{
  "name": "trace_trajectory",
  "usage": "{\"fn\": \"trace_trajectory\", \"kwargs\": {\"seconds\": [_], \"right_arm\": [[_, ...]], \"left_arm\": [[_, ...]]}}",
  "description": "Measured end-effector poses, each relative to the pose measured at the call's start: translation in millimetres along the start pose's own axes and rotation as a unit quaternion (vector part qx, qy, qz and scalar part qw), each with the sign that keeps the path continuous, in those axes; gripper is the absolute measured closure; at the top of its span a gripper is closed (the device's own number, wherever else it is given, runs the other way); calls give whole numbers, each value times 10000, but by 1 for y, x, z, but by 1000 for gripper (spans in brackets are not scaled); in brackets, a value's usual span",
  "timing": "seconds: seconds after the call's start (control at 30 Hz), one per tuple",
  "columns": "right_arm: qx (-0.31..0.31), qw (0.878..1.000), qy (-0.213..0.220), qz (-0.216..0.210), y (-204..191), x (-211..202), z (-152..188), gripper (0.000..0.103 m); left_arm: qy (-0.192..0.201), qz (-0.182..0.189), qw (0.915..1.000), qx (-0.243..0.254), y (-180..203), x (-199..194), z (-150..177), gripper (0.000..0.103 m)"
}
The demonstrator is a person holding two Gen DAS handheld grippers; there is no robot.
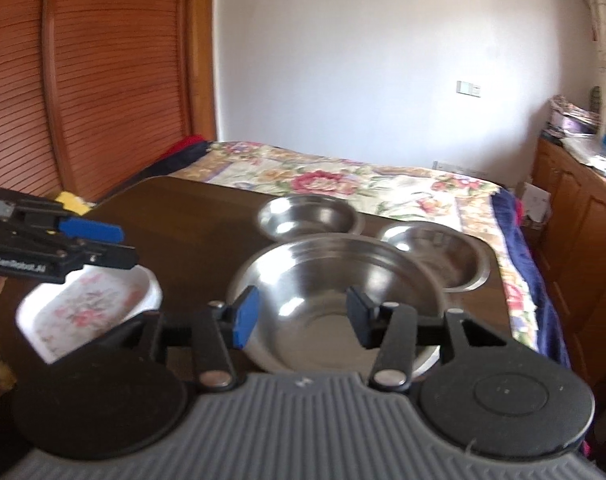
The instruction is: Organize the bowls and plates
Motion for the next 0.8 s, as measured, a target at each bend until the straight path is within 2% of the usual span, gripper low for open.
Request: {"fn": "trace_trajectory", "kwargs": {"seconds": [0.17, 0.23, 0.33, 0.63, 0.8], "right_arm": [[72, 9997, -19, 216, 28, 6, 11, 25], [174, 9996, -28, 225, 41, 9, 16, 18], [251, 9994, -75, 234, 55, 17, 19, 16], [369, 9991, -167, 84, 76, 37, 24, 16], [433, 9988, -227, -71, 81, 42, 28, 17]], "left_arm": [[74, -98, 9999, 87, 15, 20, -6, 6], [100, -126, 9998, 102, 21, 28, -8, 4], [47, -156, 9998, 109, 28, 42, -10, 1], [-224, -75, 9997, 99, 44, 74, -14, 2], [-450, -20, 9990, 17, 46, 90, -13, 15]]}}
Point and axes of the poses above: each gripper's, at about its wrist camera, not at the fingertips, and x roughly the way its jaws point, y to its right, z to its underside, the point moved 5 cm from there along x, roughly the way its jaws point, and after that the axes turned 7 degrees about -x, right-handed, at the moved point
